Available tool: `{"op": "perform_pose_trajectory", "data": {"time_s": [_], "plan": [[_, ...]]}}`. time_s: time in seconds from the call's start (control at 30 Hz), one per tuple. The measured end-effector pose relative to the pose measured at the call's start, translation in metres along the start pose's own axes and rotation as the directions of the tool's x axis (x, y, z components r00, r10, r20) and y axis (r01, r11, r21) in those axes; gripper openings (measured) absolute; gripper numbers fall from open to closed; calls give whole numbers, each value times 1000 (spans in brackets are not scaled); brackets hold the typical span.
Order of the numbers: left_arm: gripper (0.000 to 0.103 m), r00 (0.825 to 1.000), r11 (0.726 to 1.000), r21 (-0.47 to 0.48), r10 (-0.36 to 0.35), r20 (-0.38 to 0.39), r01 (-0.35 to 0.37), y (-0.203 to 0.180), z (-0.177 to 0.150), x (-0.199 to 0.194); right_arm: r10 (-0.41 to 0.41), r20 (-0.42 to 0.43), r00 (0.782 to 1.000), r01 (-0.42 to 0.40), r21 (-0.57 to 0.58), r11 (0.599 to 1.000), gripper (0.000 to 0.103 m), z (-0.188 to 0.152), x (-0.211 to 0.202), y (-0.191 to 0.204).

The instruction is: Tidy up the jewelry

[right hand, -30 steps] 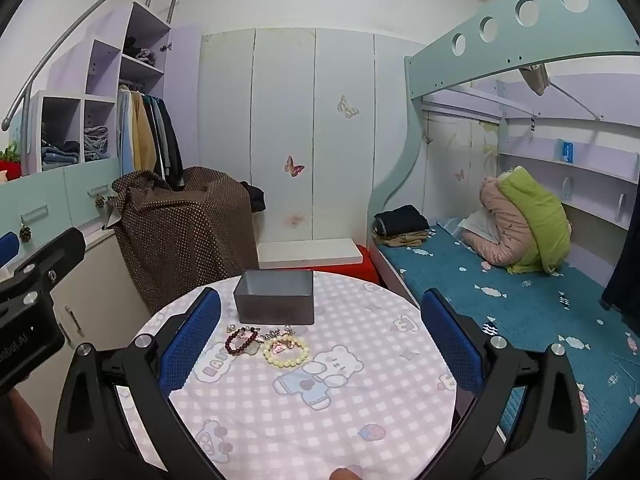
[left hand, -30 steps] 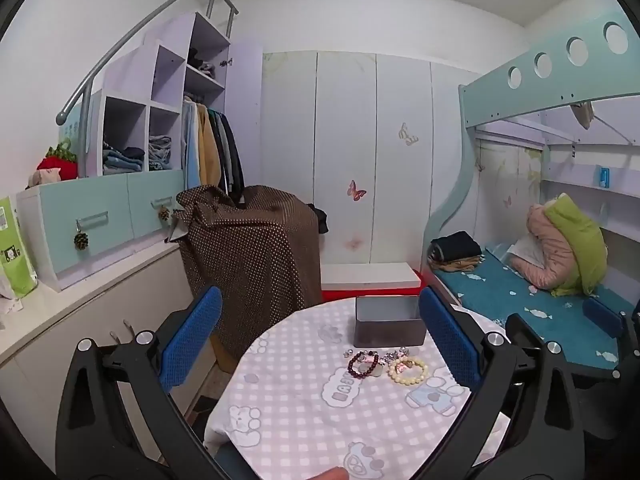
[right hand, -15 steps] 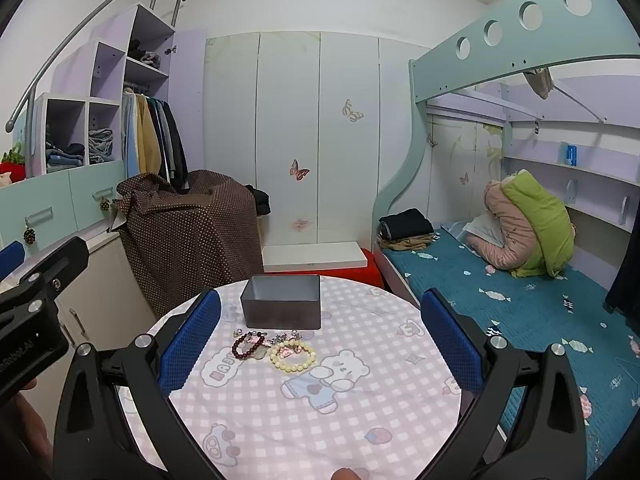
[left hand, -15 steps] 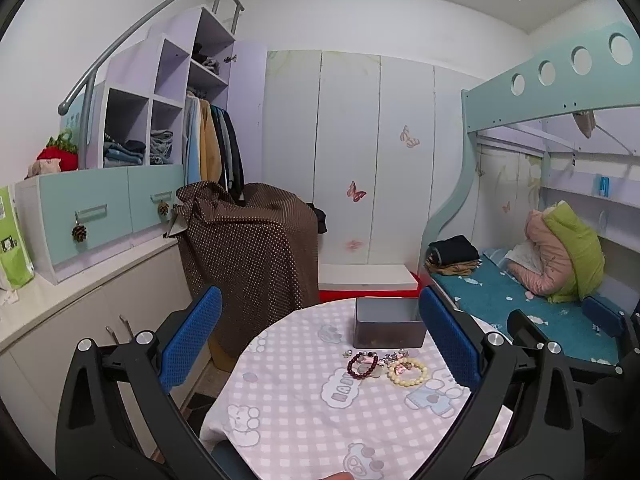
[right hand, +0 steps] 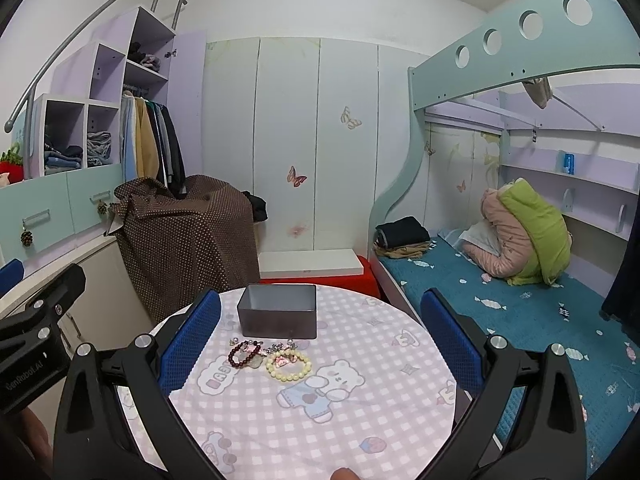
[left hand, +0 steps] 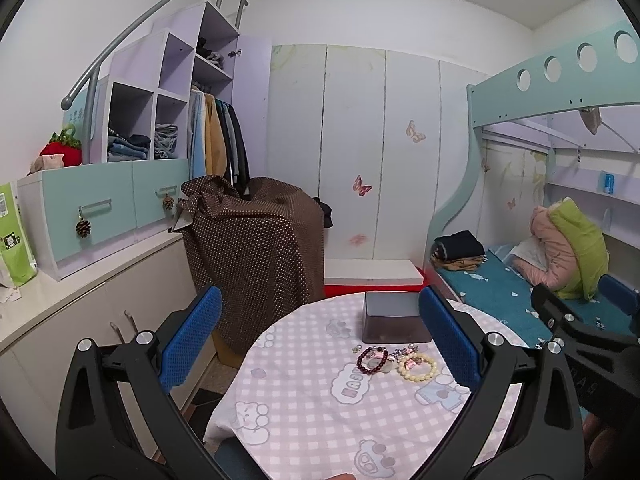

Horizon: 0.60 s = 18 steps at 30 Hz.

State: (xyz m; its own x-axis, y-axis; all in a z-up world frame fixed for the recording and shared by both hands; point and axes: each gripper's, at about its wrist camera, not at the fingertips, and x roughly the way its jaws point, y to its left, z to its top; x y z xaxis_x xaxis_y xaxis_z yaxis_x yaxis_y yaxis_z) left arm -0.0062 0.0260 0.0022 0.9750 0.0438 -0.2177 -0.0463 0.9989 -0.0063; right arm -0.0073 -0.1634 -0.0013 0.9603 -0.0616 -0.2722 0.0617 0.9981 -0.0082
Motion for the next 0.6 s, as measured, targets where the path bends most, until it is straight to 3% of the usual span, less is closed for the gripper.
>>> {"op": "perform_pose_trajectory", "data": {"time_s": [0.6], "plan": [[98,1000,1000,-7,10,26,-10,5,7,-3,12,25,1000,-12,-13,1000,97,10,-1,4]]}}
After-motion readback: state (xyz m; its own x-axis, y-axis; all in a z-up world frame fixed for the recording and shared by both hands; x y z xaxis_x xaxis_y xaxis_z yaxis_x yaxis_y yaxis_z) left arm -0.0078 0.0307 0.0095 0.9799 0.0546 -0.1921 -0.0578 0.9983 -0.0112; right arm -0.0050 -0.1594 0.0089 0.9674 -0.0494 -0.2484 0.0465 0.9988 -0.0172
